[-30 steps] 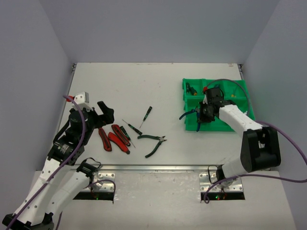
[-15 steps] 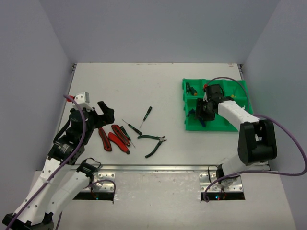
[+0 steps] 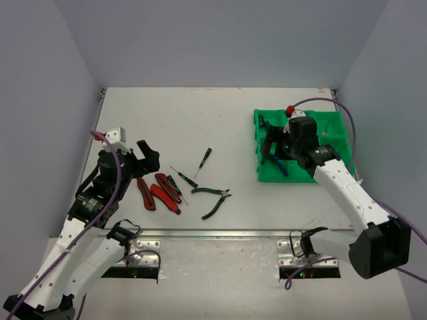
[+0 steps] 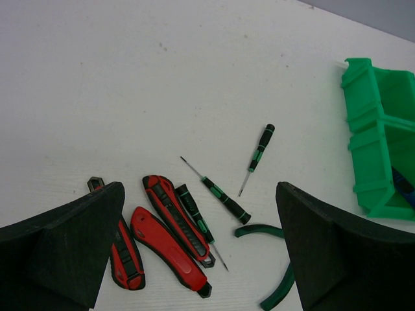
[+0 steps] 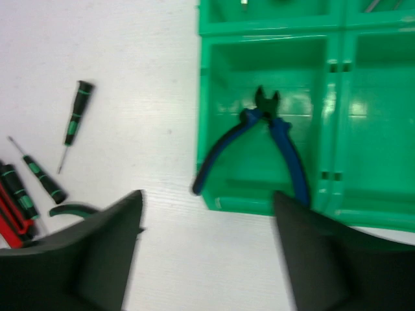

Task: Sort the tools into containers

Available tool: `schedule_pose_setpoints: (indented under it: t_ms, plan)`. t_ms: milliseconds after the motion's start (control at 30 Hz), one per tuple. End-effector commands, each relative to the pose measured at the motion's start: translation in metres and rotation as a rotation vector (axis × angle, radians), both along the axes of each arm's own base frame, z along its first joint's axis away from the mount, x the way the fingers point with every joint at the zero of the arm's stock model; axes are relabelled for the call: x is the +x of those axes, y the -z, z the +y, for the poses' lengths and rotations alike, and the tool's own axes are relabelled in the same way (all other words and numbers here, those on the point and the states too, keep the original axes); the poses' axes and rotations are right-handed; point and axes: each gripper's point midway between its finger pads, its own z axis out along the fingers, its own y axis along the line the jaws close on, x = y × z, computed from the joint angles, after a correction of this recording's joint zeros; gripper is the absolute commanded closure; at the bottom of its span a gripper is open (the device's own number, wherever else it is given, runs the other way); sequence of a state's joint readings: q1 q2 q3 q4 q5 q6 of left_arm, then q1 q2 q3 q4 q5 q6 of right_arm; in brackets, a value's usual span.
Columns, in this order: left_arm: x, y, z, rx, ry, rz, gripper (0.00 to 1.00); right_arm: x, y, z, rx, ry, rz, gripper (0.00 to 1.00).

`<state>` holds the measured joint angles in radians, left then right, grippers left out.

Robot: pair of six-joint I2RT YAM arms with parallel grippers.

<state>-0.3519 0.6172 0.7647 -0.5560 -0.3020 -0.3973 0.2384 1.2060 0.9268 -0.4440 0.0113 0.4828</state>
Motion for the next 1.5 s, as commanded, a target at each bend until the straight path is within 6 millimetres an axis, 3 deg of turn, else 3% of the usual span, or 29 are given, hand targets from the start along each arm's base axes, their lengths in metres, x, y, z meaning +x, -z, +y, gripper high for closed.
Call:
schedule_pose_setpoints:
  t_ms: [0,100,167,300,400,600,800,967,1100,1267,1433,1467]
  plan:
    - [0.007,-0.010,0.001,-0.005,-0.010,-0.042,0.00,-0.019,-0.003,0.038,-0.064,0.014,-0.040,0.05]
    - [0.008,-0.010,0.002,-0.004,-0.013,-0.042,0.00,-0.041,0.001,0.074,-0.093,-0.002,-0.087,0.01]
    - [0.007,-0.010,0.002,-0.005,-0.016,-0.041,0.00,-0.052,0.011,0.086,-0.093,0.027,-0.088,0.01]
    - [0.007,-0.010,0.003,-0.004,-0.018,-0.042,0.00,-0.075,0.036,0.134,-0.064,-0.045,-0.088,0.01]
    - [0.007,-0.010,0.003,-0.004,-0.017,-0.042,0.00,-0.087,0.053,0.157,-0.138,-0.053,-0.054,0.01]
    - [0.004,-0.014,0.003,-0.013,-0.016,-0.060,0.00,-0.113,0.102,0.185,-0.154,-0.011,0.128,0.01]
    - [0.002,-0.017,0.003,-0.020,-0.012,-0.076,0.00,-0.138,0.120,0.209,-0.083,-0.021,0.154,0.01]
    - [0.001,-0.018,0.002,-0.024,-0.007,-0.080,0.00,-0.140,0.137,0.219,-0.128,-0.002,0.189,0.05]
    - [0.000,-0.019,0.002,-0.027,-0.005,-0.084,0.00,-0.145,0.155,0.221,-0.132,0.015,0.232,0.15]
    - [0.000,-0.018,0.001,-0.027,0.002,-0.080,0.00,-0.147,0.161,0.215,-0.131,0.037,0.234,0.59]
    - [0.000,-0.019,0.000,-0.029,0.008,-0.084,0.00,-0.142,0.151,0.205,-0.132,0.066,0.193,0.72]
    - [0.000,-0.018,0.000,-0.028,0.008,-0.083,0.00,-0.139,0.145,0.198,-0.140,0.086,0.170,0.81]
